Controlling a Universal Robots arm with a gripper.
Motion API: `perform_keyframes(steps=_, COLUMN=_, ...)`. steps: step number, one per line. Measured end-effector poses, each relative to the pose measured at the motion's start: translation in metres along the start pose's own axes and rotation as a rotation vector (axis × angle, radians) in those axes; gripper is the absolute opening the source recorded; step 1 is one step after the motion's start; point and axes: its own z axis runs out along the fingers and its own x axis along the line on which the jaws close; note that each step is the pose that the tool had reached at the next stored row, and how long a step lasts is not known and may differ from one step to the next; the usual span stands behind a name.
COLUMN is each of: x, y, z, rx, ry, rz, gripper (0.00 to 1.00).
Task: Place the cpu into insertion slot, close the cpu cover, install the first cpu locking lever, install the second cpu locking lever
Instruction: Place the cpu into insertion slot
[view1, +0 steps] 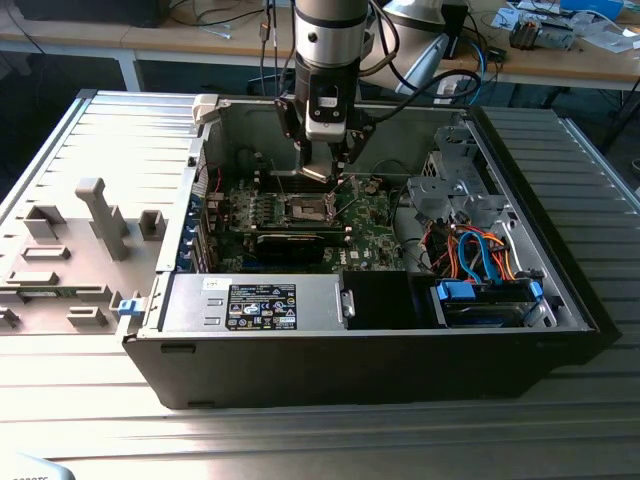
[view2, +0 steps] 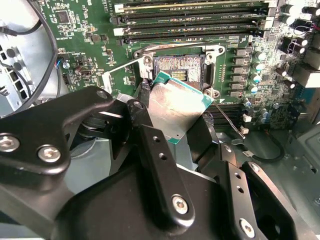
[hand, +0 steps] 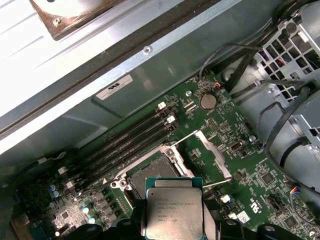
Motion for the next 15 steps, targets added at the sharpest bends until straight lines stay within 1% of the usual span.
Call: perform_keyframes(steps=15, x=0.0, y=-0.0001, z=0.0006, rx=-0.0002, ry=-0.0015, rz=0.022, gripper=0.54)
